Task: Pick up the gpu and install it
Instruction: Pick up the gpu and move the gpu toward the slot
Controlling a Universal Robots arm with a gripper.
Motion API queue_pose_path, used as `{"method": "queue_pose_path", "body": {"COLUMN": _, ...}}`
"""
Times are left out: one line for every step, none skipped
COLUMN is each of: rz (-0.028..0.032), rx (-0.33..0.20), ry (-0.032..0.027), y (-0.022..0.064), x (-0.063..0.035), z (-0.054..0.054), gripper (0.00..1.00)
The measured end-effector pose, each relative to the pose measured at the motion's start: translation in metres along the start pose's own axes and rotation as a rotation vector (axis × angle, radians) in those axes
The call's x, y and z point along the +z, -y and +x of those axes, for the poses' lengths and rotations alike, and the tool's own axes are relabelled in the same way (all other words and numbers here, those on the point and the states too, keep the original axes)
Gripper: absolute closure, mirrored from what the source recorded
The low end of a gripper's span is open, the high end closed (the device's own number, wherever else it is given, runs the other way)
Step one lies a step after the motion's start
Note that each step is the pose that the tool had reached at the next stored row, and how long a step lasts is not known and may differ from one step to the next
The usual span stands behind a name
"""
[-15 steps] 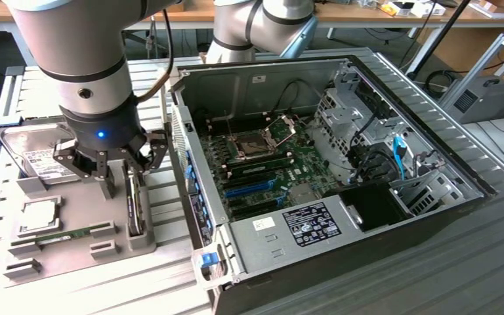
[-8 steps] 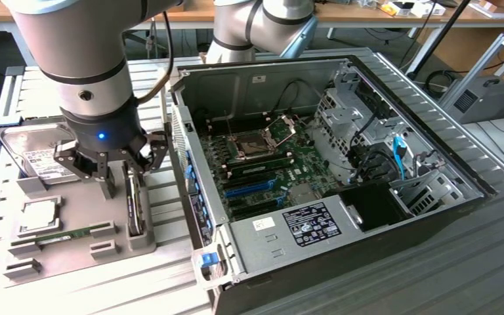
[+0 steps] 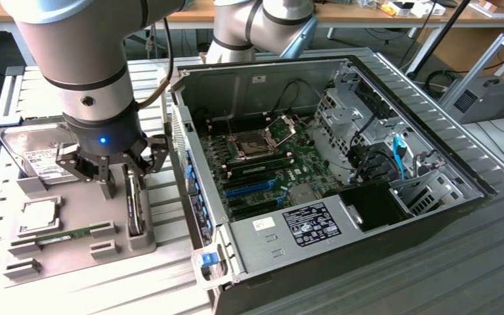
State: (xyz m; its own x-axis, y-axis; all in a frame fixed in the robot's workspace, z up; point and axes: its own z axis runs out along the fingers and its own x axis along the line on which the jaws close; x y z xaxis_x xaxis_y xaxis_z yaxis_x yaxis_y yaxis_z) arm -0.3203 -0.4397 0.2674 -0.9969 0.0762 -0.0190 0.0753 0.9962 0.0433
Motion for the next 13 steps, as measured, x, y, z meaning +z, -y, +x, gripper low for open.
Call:
{"method": "queue_pose_path", "body": {"rz": 0.0001, "rx": 0.000, "ry": -0.0001, "y": 0.0000, "x": 0.0000, "z": 0.0000, "gripper": 0.50}}
{"method": "queue_pose_path", "body": {"rz": 0.0001, "rx": 0.000, "ry": -0.0002, "y": 0.0000, "x": 0.0000, "z": 0.0000, "gripper": 0.50}}
{"method": "queue_pose_path", "body": {"rz": 0.0000, "rx": 0.000, "ry": 0.0000, "y": 0.0000, "x": 0.0001, "z": 0.0000, "gripper": 0.50}}
{"method": "queue_pose_path", "body": {"rz": 0.0000, "rx": 0.000, "ry": 0.0000, "y": 0.0000, "x": 0.0001, "z": 0.0000, "gripper": 0.50}}
{"method": "queue_pose_path", "body": {"rz": 0.0000, "rx": 0.000, "ry": 0.0000, "y": 0.0000, "x": 0.0001, "z": 0.0000, "gripper": 0.50}}
{"method": "queue_pose_path", "body": {"rz": 0.0000, "rx": 0.000, "ry": 0.0000, "y": 0.0000, "x": 0.0001, "z": 0.0000, "gripper": 0.50}}
{"method": "queue_pose_path", "body": {"rz": 0.0000, "rx": 0.000, "ry": 0.0000, "y": 0.0000, "x": 0.0001, "z": 0.0000, "gripper": 0.50}}
{"method": "queue_pose_path", "body": {"rz": 0.0000, "rx": 0.000, "ry": 0.0000, "y": 0.0000, "x": 0.0001, "z": 0.0000, "gripper": 0.50}}
{"method": "queue_pose_path", "body": {"rz": 0.0000, "rx": 0.000, "ry": 0.0000, "y": 0.0000, "x": 0.0001, "z": 0.0000, "gripper": 0.50}}
{"method": "queue_pose_path", "body": {"rz": 0.0000, "rx": 0.000, "ry": 0.0000, "y": 0.0000, "x": 0.0001, "z": 0.0000, "gripper": 0.50}}
{"method": "queue_pose_path", "body": {"rz": 0.0000, "rx": 0.000, "ry": 0.0000, "y": 0.0000, "x": 0.0001, "z": 0.0000, "gripper": 0.50}}
{"method": "queue_pose_path", "body": {"rz": 0.0000, "rx": 0.000, "ry": 0.0000, "y": 0.0000, "x": 0.0005, "z": 0.0000, "gripper": 0.50}}
{"method": "queue_pose_path", "body": {"rz": -0.0002, "rx": 0.000, "ry": 0.0002, "y": 0.0000, "x": 0.0012, "z": 0.0000, "gripper": 0.50}}
